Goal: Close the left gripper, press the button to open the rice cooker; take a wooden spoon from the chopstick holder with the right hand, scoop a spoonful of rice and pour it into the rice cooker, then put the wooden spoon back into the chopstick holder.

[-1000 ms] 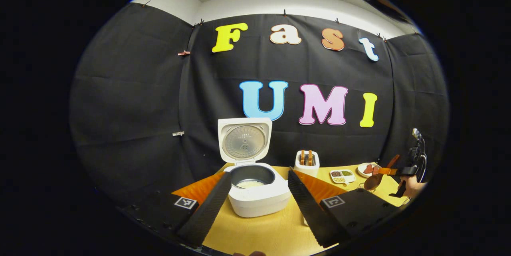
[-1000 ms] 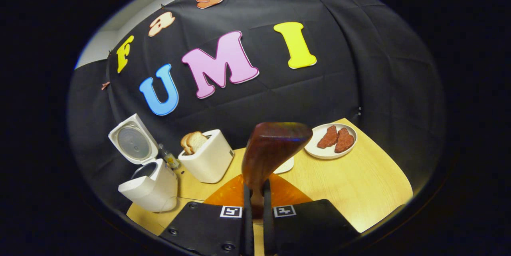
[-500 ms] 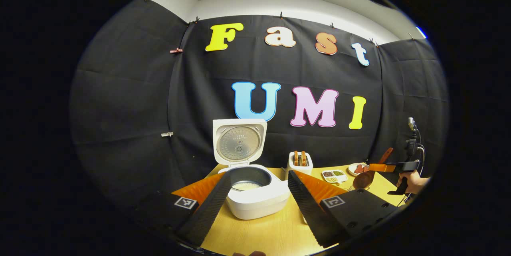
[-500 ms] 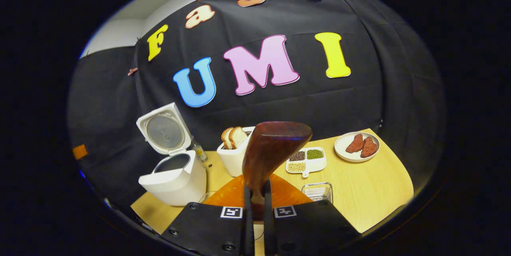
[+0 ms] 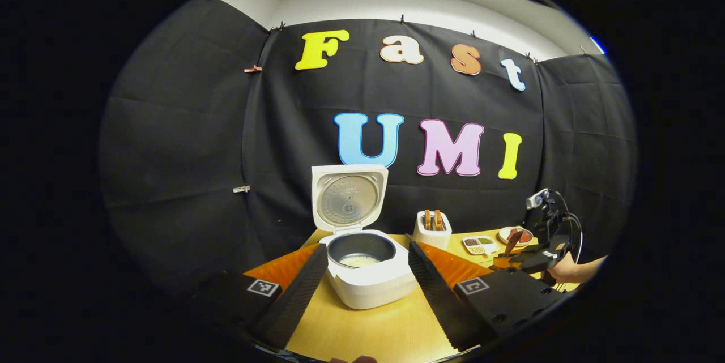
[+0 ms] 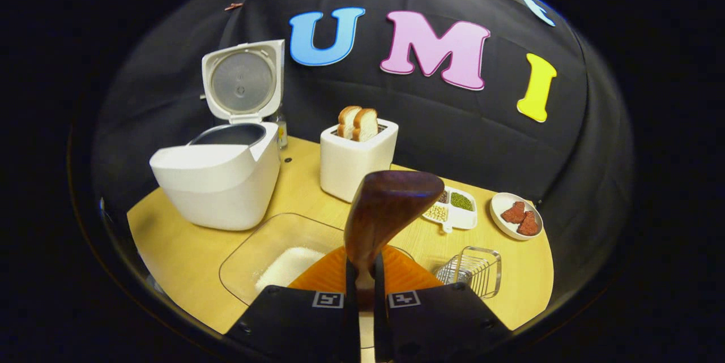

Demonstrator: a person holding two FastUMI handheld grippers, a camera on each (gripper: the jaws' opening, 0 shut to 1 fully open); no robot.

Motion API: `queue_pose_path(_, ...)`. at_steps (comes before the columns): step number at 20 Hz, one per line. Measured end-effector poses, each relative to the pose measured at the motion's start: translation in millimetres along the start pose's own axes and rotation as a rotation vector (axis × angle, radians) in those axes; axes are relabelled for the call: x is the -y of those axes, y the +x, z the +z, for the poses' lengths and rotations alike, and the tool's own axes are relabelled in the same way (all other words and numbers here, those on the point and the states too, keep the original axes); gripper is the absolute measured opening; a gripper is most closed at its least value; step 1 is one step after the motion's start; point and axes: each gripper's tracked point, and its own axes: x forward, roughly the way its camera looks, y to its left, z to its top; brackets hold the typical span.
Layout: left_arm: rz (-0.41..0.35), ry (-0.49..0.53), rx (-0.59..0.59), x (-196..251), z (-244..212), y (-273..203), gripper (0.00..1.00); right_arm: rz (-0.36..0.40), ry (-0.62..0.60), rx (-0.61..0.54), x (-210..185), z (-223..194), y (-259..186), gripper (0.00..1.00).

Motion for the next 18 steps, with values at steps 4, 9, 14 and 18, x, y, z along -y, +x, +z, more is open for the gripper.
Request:
queue_pose_path(4,0.03,0.002,-0.007,-13,-4,-4,0.98,0.03,0.046,-0.03,-27,-19,16,0.14)
queue_pose_path(9,0.049,-0.002,-0.021,-22,-10,-7,0.98,0.108,0.228,-0.035,-65,-24,24,0.14)
queue_pose_path(14,0.042,-0.015,-0.025,-22,-11,-4,0.98,0.153,0.706,-0.052,-55,-27,37,0.14)
queue_pose_path(18,0.033,-0.008,-0.02,-22,-8,-1,0.98,0.194,0.939,-0.001,-36,-20,24,0.13)
